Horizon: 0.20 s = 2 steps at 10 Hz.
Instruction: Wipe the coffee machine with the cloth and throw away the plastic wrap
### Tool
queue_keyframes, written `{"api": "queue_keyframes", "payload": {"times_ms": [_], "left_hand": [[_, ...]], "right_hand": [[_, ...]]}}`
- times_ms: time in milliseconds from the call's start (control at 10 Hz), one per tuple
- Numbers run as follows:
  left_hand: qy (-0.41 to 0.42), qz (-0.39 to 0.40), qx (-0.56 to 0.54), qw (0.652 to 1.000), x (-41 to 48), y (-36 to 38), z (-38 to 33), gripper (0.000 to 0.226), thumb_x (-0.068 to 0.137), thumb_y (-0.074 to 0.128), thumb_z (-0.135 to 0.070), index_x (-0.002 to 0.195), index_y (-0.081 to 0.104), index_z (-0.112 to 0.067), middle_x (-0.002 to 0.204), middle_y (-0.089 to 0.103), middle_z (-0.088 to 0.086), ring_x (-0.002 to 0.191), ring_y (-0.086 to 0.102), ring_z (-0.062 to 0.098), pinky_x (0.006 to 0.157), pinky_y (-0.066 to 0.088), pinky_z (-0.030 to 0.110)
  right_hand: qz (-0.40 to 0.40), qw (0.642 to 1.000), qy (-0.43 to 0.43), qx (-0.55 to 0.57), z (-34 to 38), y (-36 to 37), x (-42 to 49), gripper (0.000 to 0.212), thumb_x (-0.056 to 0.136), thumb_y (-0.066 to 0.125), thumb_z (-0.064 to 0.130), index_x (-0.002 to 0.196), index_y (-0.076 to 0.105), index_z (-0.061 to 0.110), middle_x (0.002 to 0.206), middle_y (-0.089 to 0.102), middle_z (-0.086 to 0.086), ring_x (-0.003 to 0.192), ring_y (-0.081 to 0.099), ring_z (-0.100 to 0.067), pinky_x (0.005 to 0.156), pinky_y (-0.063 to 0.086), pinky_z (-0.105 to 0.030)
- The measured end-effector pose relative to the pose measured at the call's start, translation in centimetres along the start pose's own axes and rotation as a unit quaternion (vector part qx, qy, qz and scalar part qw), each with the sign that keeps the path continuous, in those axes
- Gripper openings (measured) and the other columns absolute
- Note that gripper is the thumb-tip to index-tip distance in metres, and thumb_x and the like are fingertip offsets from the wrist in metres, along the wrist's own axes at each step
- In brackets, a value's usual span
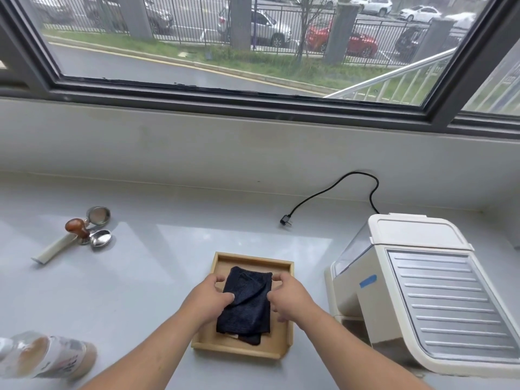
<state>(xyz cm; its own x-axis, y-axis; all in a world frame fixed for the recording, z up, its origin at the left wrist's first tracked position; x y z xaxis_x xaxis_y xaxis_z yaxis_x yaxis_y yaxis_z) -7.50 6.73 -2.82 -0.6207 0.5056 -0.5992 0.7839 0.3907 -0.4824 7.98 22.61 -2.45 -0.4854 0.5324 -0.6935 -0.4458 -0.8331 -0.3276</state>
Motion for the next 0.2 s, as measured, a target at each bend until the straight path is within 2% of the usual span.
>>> {"api": "queue_keyframes", "payload": {"times_ms": [100,200], "left_hand": [[0.007,-0.001,0.016,1.0,-0.3,-0.5,-0.5,0.06,0.09,0.068,-0.04,0.146,0.047,-0.031,0.118,0.059,-0.01,0.091,0.061,0.002,0.069,0.046,0.022],[0.023,-0.018,0.039,0.999,-1.0,-1.2,-1.9,0.062,0.09,0.065,-0.047,0.148,0.046,-0.034,0.141,0.057,-0.003,0.107,0.063,0.013,0.081,0.048,0.029]], "right_hand": [[-0.016,0.998,-0.038,-0.043,0.7,-0.8,-0.4,0.042,0.087,0.053,0.016,0.128,0.056,0.025,0.087,0.064,0.003,0.065,0.056,-0.017,0.059,0.049,-0.03],[-0.041,0.99,-0.096,-0.093,2.4,-1.4,-1.5,0.04,0.095,0.056,0.034,0.134,0.058,0.026,0.1,0.063,0.014,0.08,0.064,-0.011,0.065,0.047,-0.023]]}}
Point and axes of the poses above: each hand's wrist, its own x-axis towards the middle knuckle, its own y-axis out of the palm, z = x × y, the point moved 5 cm from there along x, towards the middle knuckle
